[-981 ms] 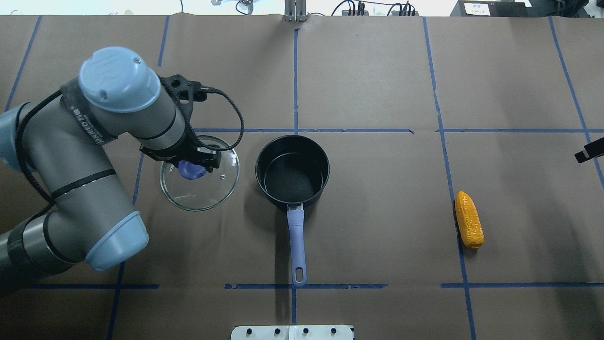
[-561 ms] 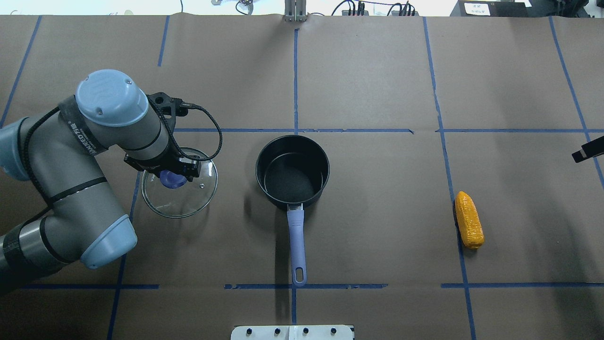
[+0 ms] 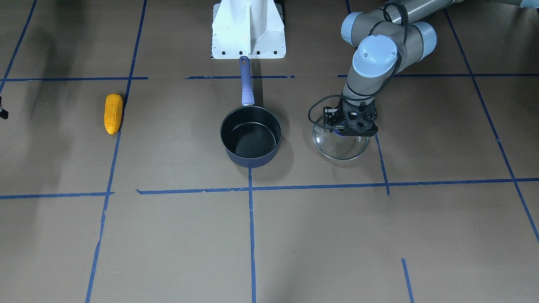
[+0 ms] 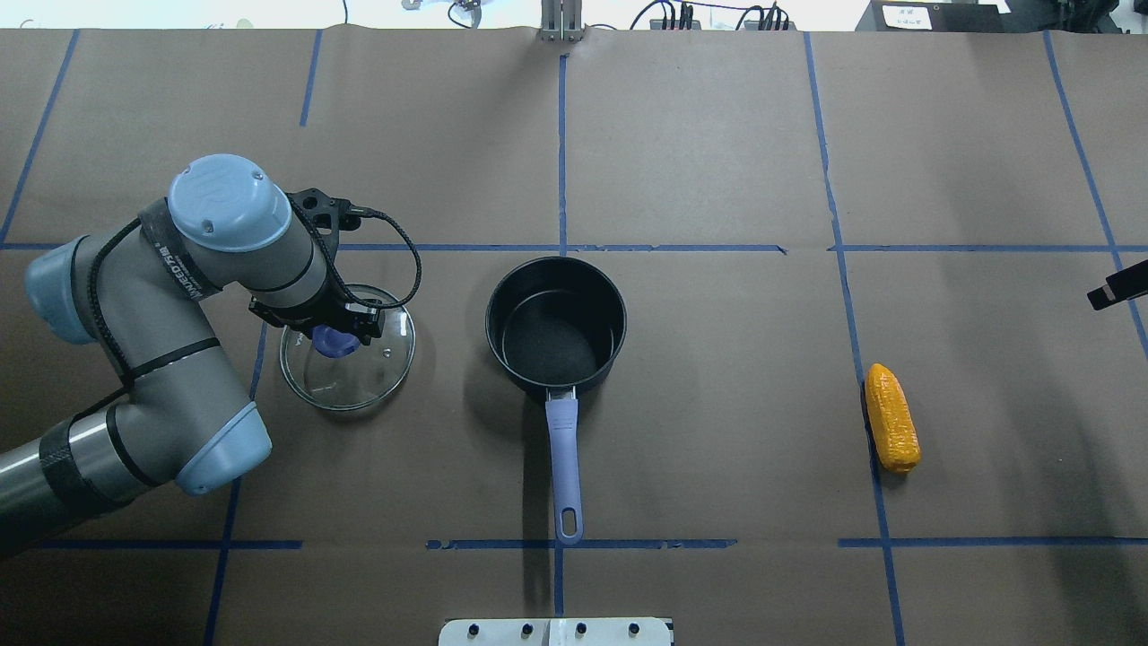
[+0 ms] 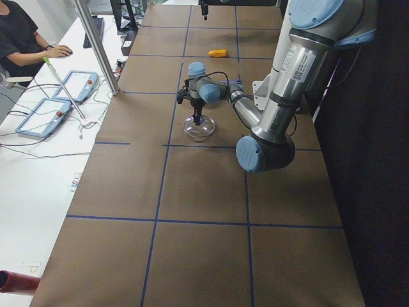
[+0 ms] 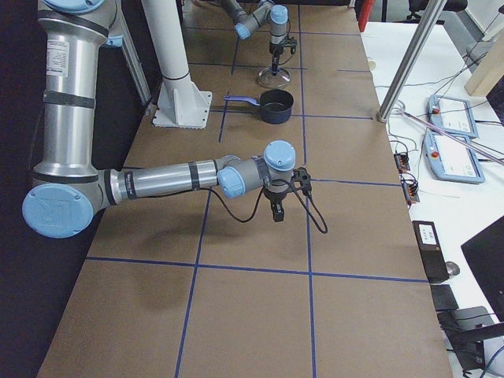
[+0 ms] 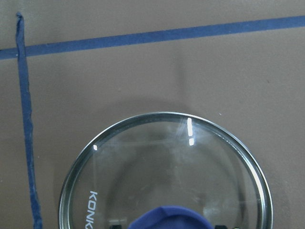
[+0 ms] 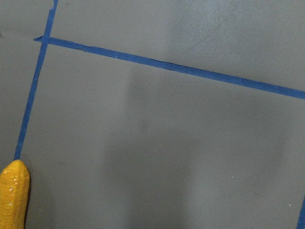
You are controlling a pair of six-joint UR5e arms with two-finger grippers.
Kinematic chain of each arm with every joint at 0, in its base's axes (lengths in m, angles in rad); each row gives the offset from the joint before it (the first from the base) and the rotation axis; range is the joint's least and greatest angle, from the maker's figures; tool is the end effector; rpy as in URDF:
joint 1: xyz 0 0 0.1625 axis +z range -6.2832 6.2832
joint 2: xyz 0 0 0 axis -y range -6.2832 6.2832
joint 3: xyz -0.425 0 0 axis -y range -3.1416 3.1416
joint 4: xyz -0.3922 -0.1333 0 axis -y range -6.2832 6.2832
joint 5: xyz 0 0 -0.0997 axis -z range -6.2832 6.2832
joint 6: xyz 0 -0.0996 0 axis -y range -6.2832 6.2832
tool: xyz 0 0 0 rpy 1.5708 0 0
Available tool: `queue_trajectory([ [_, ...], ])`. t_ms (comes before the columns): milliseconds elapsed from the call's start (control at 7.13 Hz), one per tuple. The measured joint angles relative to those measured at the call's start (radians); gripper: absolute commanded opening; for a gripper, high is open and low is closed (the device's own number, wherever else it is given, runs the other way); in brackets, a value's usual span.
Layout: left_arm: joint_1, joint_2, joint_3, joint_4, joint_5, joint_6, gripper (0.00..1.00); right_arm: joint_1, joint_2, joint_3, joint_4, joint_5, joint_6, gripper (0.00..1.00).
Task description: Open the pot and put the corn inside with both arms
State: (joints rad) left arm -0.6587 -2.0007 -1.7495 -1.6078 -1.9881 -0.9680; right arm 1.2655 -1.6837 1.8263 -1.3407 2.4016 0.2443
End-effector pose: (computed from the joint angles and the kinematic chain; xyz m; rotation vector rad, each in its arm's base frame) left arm 0.4439 -0.4611 0.3373 0.0500 0.7508 0.0814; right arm -0.0806 -0.4544 0.5553 0.1151 -0.8862 -0.2117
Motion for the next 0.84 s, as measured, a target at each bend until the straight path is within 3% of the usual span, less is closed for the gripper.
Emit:
queue_trajectory([
  [140,0.001,0.000,0.011,-0.006,-0.015,0.001,1.00,-0.003,0.000,0.002,0.000,0.003,0.001,1.00],
  [421,-0.002,0.000,0.011,-0.010,-0.048,0.000,1.00,-0.026,0.000,0.010,0.009,0.003,0.038,1.00],
  [701,-0.017,0.004,-0.046,-0.002,-0.054,-0.019,1.00,-0.112,0.002,0.038,0.096,-0.020,0.272,1.00],
  [841,-0.030,0.020,-0.089,0.001,-0.055,-0.042,1.00,-0.192,0.001,0.047,0.173,-0.074,0.436,0.99],
])
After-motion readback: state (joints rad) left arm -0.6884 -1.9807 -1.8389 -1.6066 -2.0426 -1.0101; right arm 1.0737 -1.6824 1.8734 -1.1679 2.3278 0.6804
